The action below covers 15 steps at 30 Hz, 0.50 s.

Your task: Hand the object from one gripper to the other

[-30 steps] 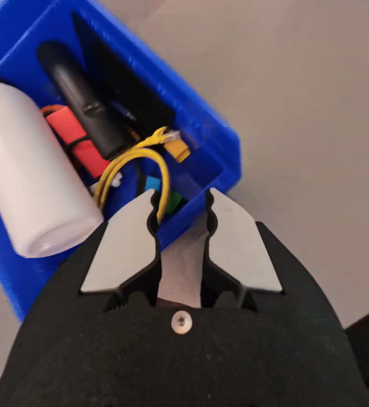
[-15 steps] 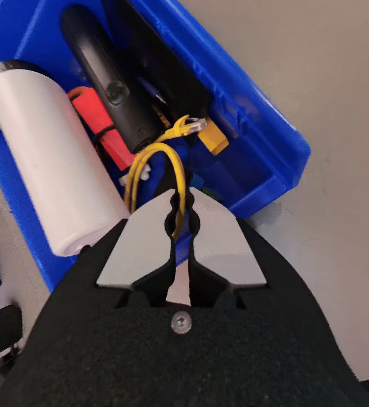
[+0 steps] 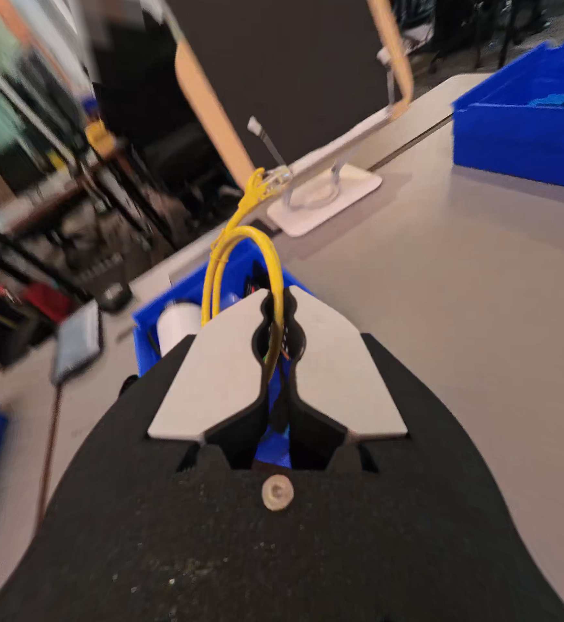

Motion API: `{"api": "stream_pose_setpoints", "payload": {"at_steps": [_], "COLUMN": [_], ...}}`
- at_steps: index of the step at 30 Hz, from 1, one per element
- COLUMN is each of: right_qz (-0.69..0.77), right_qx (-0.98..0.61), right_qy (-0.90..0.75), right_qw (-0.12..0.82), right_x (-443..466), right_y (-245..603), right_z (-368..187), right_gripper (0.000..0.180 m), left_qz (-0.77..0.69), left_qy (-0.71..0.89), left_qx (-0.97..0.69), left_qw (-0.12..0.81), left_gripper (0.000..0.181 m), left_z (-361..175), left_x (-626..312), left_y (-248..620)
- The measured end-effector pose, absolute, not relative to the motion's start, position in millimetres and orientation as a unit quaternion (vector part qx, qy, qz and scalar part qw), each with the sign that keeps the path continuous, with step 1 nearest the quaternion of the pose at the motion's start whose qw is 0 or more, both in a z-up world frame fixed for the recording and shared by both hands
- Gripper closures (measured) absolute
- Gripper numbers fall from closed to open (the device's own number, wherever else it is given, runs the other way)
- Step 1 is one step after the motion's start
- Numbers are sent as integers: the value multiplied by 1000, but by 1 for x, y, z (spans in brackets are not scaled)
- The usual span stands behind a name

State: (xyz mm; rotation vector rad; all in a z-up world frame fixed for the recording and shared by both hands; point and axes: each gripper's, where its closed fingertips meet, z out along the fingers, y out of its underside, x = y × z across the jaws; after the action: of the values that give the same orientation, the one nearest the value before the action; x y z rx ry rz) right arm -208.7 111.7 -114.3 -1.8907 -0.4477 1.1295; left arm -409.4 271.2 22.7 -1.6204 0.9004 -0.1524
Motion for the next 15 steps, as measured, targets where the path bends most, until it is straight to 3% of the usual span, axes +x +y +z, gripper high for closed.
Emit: {"api": "stream_pose_setpoints", "payload": {"at_steps": [8,15], "right_qz": [439,450], "right_qx": [-761,-752], "right_qy": [-161,-98], "right_qw": [449,473], "right_x": [-192,-175], "right_y": [125,150], "right_z": [-117,-107], "right_gripper": [153,154], "left_qz": [103,155], "left_qy": [521,544], "left_qx": [-604,-566], "left_qw": [593,599], "left_gripper": [175,175], "left_z": [-28,-50], "left_x": [-306,-267], "left_y": [223,206]}}
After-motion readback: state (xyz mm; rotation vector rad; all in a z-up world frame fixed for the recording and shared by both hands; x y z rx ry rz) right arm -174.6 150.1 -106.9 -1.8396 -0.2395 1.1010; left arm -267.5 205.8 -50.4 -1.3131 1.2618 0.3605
